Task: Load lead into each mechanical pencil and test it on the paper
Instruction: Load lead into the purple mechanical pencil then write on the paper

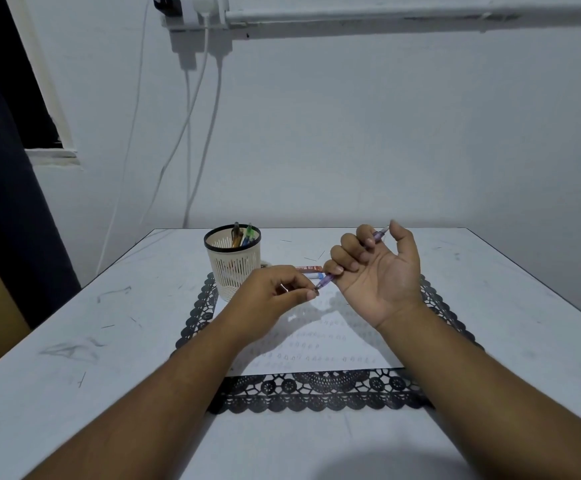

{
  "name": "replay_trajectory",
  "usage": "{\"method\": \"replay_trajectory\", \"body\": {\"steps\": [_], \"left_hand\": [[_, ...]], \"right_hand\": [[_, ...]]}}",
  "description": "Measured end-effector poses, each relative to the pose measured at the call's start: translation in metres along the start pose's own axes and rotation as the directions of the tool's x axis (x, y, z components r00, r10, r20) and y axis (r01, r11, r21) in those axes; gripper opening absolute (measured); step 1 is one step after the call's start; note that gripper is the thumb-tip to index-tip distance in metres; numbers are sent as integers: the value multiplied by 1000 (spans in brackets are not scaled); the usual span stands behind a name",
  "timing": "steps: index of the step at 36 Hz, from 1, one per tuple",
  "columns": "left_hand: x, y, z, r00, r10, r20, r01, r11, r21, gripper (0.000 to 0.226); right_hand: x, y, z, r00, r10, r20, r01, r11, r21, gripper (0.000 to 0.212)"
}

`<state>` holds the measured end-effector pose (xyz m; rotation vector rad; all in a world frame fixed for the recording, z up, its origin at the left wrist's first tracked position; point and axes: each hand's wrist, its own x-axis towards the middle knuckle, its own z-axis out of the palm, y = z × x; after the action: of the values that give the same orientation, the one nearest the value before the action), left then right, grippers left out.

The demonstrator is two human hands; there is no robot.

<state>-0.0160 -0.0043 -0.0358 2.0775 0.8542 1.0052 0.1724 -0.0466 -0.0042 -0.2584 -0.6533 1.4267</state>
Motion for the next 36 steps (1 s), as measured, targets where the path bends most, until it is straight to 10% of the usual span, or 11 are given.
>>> {"method": "replay_trajectory", "body": {"steps": [10,16,36], "left_hand": [[1,-5,-2,998,23,-66,-25,999,-40,9],[4,-4,-4,989,23,-149,-21,1000,14,20],[4,-34,1,984,-126,123,13,750,661,18]], "right_hand": [[6,2,-4,993,36,-110,-58,977,-205,43],[3,0,-5,987,-1,-162,-107,747,-657,39],[31,-23,-59,925,-95,-369,-198,708,-678,19]]}}
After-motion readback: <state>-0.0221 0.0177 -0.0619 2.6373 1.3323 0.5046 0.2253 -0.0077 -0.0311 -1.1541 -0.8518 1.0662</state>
